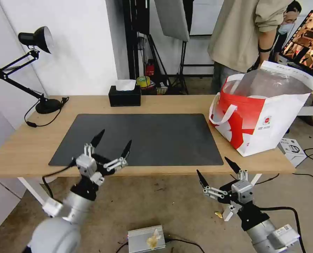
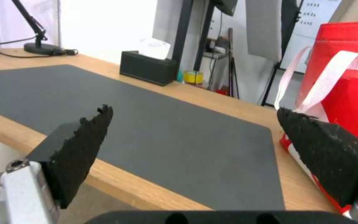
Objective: Pick up the trash from the table and place it into the takeout bag.
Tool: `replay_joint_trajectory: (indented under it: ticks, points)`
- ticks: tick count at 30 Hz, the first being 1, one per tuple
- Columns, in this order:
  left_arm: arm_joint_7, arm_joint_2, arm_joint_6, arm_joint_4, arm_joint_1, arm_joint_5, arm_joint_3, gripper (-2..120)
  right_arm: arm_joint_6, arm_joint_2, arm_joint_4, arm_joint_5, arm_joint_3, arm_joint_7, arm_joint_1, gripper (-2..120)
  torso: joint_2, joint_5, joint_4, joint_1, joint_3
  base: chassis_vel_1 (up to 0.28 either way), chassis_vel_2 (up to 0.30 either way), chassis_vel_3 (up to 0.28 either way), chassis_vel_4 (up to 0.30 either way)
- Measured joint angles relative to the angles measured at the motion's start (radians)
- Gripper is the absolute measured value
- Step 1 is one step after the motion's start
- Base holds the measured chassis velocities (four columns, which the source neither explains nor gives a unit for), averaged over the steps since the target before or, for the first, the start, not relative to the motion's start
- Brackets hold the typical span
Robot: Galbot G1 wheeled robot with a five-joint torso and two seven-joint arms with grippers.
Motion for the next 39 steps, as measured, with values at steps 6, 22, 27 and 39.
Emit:
replay_joint_trajectory:
  ticks: [6,22,27,39]
  points:
    - [0.004,-0.103,-0.028,0.017,0.033,0.083,0.023,100,0.0,0.0,0.0,0.0,0.0,0.0,0.0,100,0.0,0.0,0.0,0.0,0.0,0.0,0.0,0.0,0.0]
    - [0.078,-0.232,-0.126,0.075,0.126,0.203,0.062,100,0.0,0.0,0.0,0.0,0.0,0.0,0.0,100,0.0,-0.0001,0.0,0.0,0.0,0.0,0.0,0.0,0.0]
    - [0.085,-0.245,-0.146,0.098,0.134,0.205,0.059,100,0.0,0.0,0.0,0.0,0.0,0.0,0.0,100,0.0,-0.0003,-0.0001,0.0,0.0,0.0,0.0,0.0,0.0]
    - [0.098,-0.255,-0.183,0.137,0.153,0.187,-0.017,100,0.0,0.0,0.0,0.0,0.0,0.0,0.0,100,0.0,-0.0003,0.0,0.0,0.0,0.0,0.0,0.0,0.0]
